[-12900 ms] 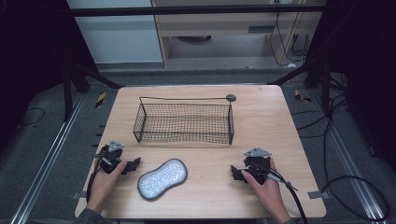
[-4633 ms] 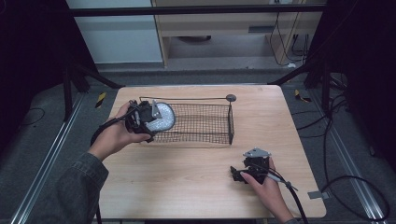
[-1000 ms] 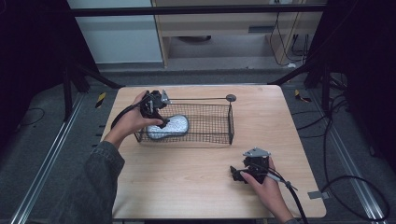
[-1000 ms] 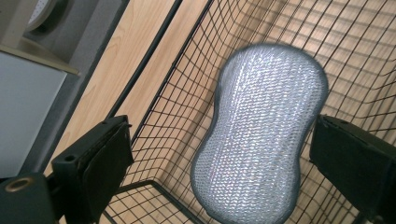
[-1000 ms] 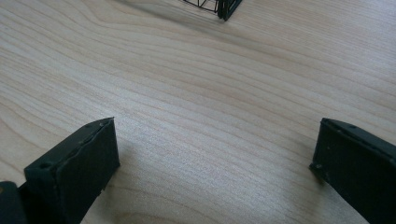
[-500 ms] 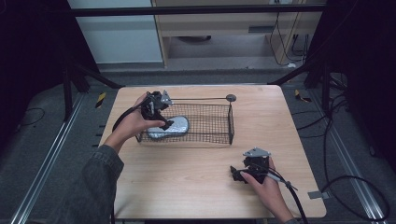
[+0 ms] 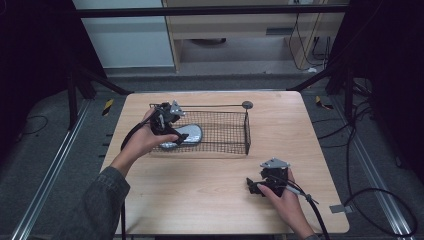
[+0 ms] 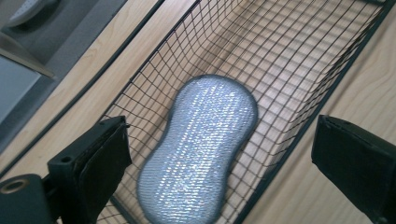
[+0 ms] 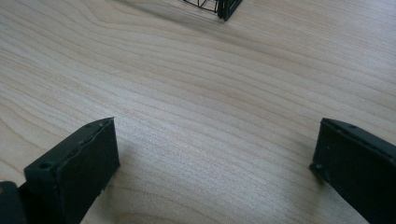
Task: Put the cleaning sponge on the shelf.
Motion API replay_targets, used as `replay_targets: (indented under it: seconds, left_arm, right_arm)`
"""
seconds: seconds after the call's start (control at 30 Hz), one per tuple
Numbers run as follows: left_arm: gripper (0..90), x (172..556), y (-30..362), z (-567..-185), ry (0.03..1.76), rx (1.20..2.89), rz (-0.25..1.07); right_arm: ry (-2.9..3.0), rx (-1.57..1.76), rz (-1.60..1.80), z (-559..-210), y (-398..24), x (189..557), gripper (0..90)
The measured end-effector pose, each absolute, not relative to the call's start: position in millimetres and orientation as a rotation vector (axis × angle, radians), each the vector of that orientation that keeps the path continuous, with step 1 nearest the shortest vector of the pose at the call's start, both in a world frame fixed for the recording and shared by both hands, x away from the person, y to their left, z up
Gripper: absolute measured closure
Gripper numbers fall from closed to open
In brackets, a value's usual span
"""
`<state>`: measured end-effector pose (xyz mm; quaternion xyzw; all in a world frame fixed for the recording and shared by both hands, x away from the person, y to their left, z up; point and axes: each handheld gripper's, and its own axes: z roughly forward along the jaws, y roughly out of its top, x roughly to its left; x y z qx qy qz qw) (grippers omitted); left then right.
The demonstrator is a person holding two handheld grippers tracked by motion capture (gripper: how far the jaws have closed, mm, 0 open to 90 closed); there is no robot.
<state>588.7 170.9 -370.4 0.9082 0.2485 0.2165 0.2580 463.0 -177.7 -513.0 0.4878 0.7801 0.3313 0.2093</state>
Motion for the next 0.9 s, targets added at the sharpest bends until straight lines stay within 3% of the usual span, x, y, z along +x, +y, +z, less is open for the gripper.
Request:
replay_targets:
  seconds: [0.9]
  left_arm:
    - [3.6,536.7,188.4,-360.9,0.774,2.378,0.622]
  right_arm:
    - [2.166,1.358,0.92,-513.1,-177.3,463.1,0.5]
